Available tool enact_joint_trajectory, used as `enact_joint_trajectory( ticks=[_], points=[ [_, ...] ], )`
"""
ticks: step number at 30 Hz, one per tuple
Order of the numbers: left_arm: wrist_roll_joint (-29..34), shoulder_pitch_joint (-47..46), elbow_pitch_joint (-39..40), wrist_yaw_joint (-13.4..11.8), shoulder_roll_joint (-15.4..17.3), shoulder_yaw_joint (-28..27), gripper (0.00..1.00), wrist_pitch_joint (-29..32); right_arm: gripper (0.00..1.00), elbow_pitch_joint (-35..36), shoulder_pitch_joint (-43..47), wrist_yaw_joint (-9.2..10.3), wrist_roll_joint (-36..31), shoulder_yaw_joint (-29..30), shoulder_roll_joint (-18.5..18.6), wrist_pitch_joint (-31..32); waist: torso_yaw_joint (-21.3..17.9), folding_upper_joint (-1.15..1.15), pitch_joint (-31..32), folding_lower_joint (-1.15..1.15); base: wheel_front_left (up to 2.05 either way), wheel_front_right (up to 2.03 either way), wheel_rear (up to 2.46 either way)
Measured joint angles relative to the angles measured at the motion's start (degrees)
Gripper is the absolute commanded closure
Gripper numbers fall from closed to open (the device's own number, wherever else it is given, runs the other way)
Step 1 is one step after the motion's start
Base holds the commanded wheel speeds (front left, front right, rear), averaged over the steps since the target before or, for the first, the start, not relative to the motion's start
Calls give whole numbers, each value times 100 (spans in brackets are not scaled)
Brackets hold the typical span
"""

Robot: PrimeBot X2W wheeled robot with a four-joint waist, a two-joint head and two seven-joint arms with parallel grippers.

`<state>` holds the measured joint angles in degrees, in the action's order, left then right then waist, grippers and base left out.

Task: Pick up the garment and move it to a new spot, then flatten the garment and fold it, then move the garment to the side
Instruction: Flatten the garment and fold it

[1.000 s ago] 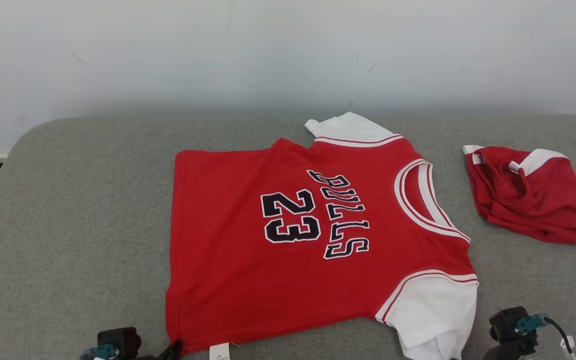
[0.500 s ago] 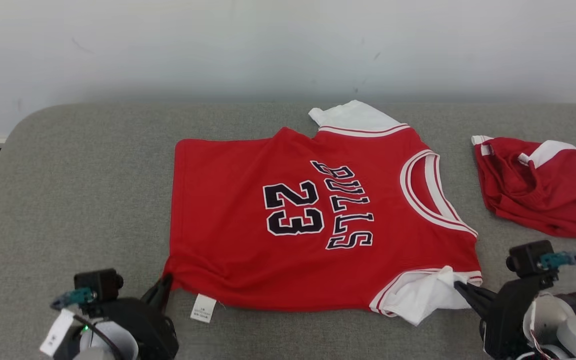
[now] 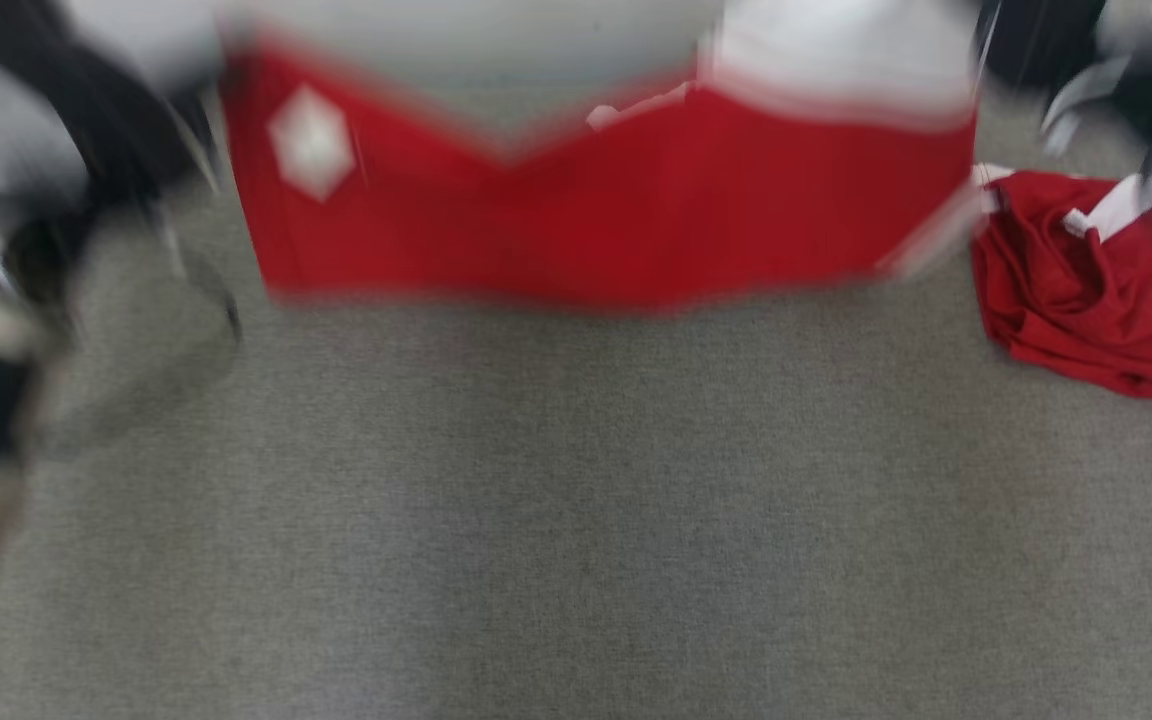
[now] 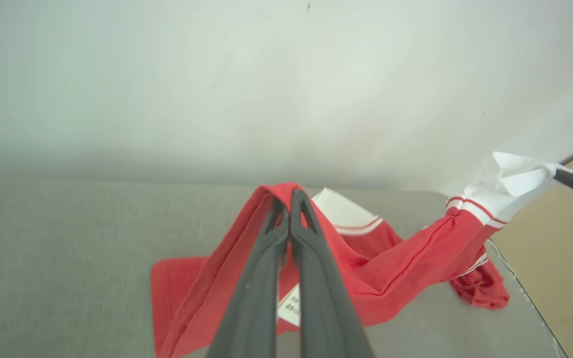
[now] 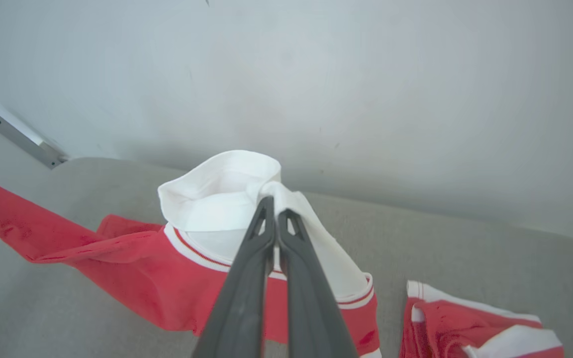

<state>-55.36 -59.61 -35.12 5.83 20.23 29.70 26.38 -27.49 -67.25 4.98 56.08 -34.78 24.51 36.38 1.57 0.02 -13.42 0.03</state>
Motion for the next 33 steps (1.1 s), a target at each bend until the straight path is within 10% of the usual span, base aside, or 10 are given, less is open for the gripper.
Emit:
enact_joint_trajectory(
  ticks=[8,20,33],
  points=[
    [641,-1931,602,-151,-325,-693,100,-1618,100,23,-1942,-188,-1155,671,13,-2639,-91,-2,-657,-2,0,0,0],
    [977,1042,-37,30,-244,-58,100,-2748,100,-62,1696,-878,-1266,145,236,-4564,35,-1,-1053,-2,0,0,0],
    [1096,2228,-444,75,-234,280,100,-3394,100,55,3782,-878,-1079,-59,522,-4941,67,-2,-112,-4,0,0,0]
  ],
)
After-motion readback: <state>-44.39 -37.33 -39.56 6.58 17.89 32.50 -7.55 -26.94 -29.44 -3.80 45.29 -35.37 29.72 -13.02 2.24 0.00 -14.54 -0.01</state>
